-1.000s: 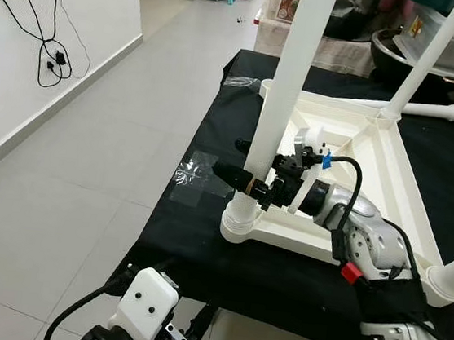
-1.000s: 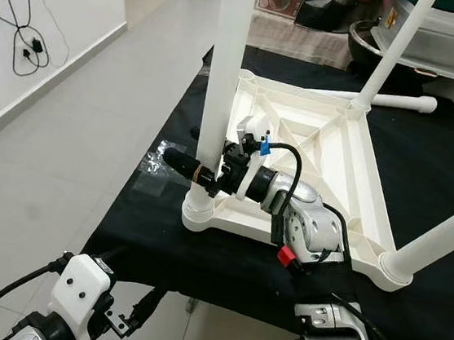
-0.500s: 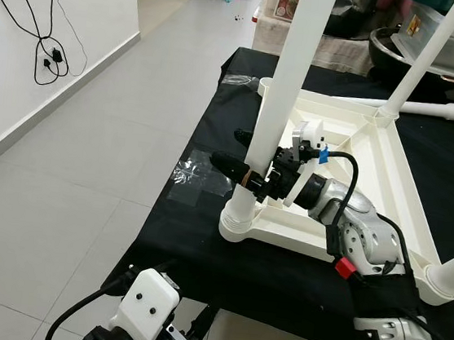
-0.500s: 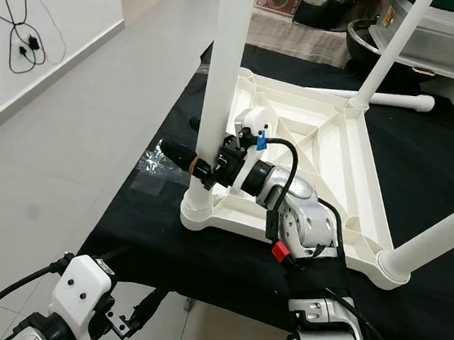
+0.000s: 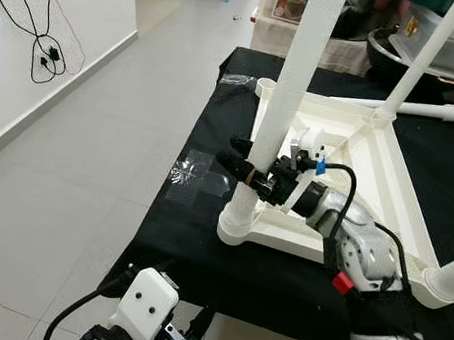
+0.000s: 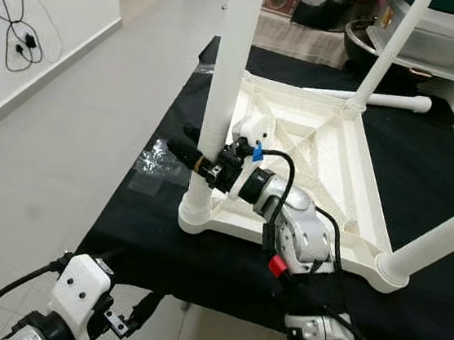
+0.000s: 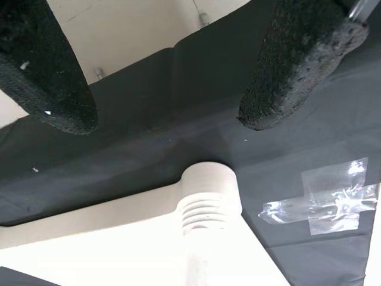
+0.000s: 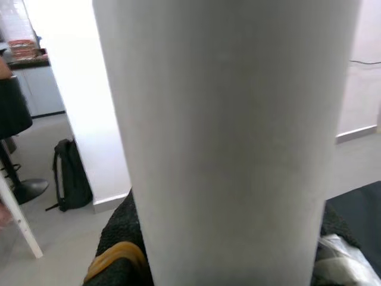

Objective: Building children table

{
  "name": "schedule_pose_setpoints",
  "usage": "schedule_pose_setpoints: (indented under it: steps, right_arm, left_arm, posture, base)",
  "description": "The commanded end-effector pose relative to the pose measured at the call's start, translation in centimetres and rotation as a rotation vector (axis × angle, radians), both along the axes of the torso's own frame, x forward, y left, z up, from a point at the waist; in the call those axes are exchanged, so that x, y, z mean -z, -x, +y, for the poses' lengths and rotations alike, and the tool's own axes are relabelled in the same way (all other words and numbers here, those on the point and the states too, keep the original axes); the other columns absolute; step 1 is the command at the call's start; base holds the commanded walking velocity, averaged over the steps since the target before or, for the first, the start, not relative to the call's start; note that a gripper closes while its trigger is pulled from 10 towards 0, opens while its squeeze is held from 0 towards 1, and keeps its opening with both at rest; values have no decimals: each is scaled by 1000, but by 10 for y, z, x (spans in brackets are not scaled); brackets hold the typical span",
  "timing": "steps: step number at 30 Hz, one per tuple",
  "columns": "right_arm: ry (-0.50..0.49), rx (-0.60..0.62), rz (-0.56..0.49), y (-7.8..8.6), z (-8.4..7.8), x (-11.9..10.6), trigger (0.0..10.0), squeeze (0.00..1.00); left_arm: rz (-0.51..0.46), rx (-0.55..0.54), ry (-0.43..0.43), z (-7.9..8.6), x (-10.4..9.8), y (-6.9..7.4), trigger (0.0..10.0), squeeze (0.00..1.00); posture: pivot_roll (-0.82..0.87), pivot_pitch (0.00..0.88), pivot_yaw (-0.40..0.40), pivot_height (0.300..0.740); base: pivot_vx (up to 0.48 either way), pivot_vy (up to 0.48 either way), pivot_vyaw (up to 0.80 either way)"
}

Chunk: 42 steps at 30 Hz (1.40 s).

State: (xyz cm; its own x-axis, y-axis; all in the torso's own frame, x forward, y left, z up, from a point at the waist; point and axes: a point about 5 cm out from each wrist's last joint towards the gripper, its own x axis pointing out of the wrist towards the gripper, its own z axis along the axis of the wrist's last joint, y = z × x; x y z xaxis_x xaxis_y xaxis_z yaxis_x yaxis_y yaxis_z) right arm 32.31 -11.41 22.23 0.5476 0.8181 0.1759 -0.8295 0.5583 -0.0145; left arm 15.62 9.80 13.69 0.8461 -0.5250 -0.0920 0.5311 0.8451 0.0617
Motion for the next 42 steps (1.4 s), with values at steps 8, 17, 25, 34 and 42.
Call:
schedule_pose_setpoints:
  steps: [8,17,25,34,42]
  right_arm:
    - [-23,378,59,8,-27,13,0,0]
    - [59,1084,78,39,-63,31,0,0]
    - [-7,1423,181,49,-50,28,0,0]
    - [-56,1292,163,40,-24,20,10000,1000]
    - [-36,1196,112,33,-43,28,10000,0]
  left_arm:
    - [21,7,4,2,4,-2,10000,0]
    - [18,6,0,5,5,-5,10000,0]
    - [18,19,-11,4,6,-4,10000,0]
    - [24,22,-11,4,7,-4,10000,0]
    - [27,27,-9,3,8,-4,10000,0]
  posture:
    - [110,113,-109,740]
    - [108,112,-105,740]
    - [121,101,-104,740]
    - [125,99,-108,740]
    - [118,94,-106,740]
  base:
    - [0,0,0]
    - [0,0,0]
    - [0,0,0]
    - [0,0,0]
    - [0,0,0]
